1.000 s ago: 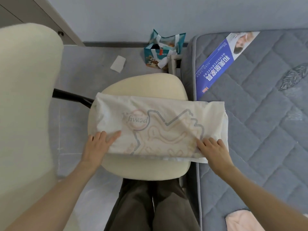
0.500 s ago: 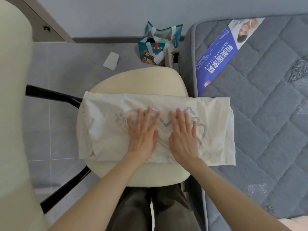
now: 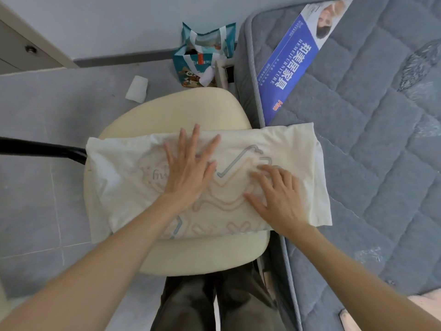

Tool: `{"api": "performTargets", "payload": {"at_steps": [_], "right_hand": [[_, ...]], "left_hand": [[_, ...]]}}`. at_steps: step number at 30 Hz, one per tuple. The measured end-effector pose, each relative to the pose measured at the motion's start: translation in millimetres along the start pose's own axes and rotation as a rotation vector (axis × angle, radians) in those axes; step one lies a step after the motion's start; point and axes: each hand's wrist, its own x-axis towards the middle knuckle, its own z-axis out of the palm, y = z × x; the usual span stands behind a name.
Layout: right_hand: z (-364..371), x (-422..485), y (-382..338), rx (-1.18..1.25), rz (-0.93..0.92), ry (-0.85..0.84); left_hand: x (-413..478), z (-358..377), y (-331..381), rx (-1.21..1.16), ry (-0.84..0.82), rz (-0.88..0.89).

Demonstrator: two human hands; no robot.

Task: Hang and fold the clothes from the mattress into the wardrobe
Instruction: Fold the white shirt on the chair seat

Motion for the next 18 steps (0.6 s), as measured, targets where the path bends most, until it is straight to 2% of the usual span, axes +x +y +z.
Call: {"api": "performTargets", "payload": {"at_steps": [3, 6, 8, 14, 18], "right_hand": [[-3, -25, -5, 0.01, -0.116, -0.139], [-1, -39, 0, -0.055, -0.151, -0.218], [-2, -40, 2, -0.037, -0.147, -0.18], [-4, -30, -4, -0.061, -0.15, -0.069], [-11, -13, -10, -0.091, -0.097, -0.026]], "left_hand": [[41, -10, 24, 0.058, -0.063, 0.046], [59, -17, 34, 0.084, -0.025, 0.139], [62, -19, 32, 0.027, -0.022, 0.12], [57, -25, 17, -0.136, -0.215, 0.073], [39, -30, 0, -0.177, -0.251, -0.067]]}}
